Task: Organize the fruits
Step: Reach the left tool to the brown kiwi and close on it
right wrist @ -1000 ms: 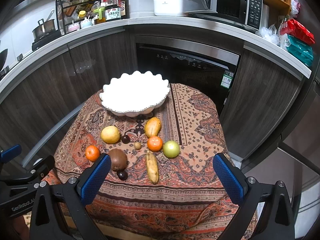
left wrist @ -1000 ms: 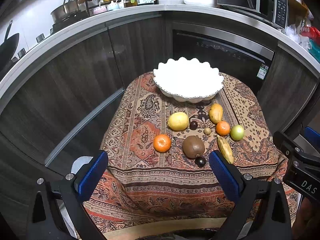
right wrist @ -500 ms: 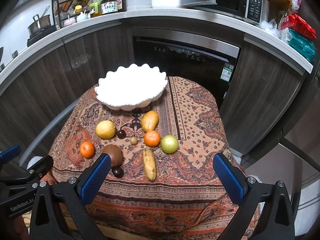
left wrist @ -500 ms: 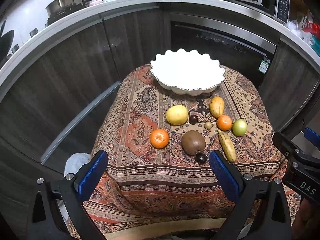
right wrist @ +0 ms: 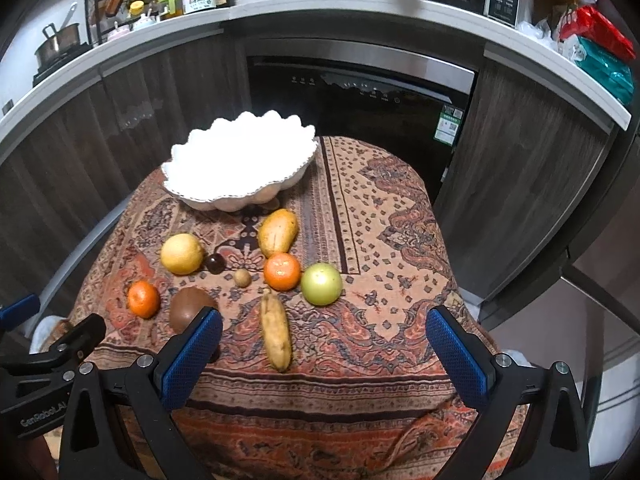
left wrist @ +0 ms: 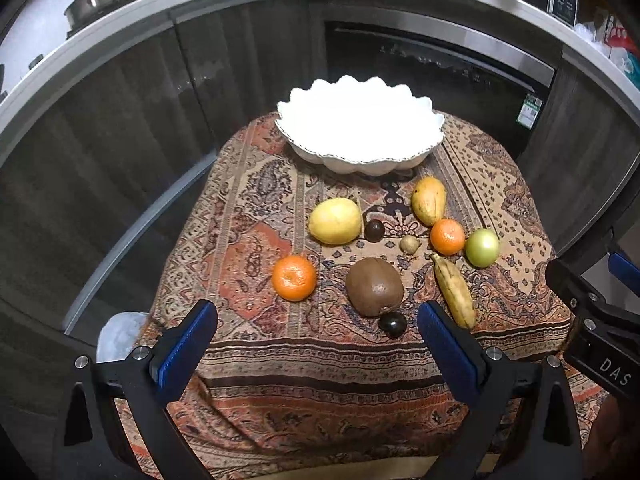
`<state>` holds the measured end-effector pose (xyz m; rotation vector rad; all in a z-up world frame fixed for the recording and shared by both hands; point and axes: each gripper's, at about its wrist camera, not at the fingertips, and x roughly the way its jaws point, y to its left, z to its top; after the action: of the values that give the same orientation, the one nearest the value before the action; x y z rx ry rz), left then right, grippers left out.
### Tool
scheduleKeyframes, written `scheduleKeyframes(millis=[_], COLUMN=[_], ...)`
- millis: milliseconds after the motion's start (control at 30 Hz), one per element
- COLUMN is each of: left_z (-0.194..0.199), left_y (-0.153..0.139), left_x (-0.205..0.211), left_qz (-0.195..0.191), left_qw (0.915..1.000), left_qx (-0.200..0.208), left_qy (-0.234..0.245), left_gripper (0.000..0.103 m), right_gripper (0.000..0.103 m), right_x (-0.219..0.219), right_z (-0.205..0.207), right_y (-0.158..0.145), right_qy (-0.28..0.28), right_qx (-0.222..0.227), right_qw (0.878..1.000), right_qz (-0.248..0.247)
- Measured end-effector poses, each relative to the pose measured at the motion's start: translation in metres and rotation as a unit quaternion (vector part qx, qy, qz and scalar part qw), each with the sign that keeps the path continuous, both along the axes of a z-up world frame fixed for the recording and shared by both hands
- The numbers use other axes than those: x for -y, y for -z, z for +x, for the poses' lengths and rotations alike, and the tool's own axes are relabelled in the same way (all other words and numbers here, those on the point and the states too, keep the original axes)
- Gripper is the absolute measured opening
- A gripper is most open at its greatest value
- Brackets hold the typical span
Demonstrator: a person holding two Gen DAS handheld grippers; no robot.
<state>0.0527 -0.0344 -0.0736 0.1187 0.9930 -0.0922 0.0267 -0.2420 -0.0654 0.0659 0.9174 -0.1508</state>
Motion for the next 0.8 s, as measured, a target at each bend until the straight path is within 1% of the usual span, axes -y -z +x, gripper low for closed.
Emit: scheduleKeyframes(millis=[100,267,433,533,800], left_z=[0.007,0.022,0.035,0.044,0.059], left_y=[0.010,0.030,0.046,0.056,0.084], left_x=[0.005,0.017,0.027,0.032,0.043], left_qz=[-0.001,0.009,0.010,0.010,0.016], left_qw=[1.0000,0.9997,0.9995,0.9990,0.9977], left_qx=[-0.007,-0.021,-0.030,-0.042,-0.066], left_qy=[0.003,0.006,0.005,0.005,0.005], left_gripper=[0.102,0.102,0.102,0.102,0.095], right_gripper=[0.103,0.103,0.103,0.103,0.103], right_x=[0.005,0.012,0.019,0.022,0.029], right_z=[0.005,0.013,0.023,0.029,0.041], right_y=[0.010,0.026,0.042,0.050,0.072], right_qy=[0.002,0.006,0.012,0.015,0.019], right_qx=[-0.006,-0.015,-0.026,-0.031,-0.046], right_qw=[1.000,1.000,1.000,0.999,0.999], right_qz=[0.001,0.002,0.009,0.013,0.022])
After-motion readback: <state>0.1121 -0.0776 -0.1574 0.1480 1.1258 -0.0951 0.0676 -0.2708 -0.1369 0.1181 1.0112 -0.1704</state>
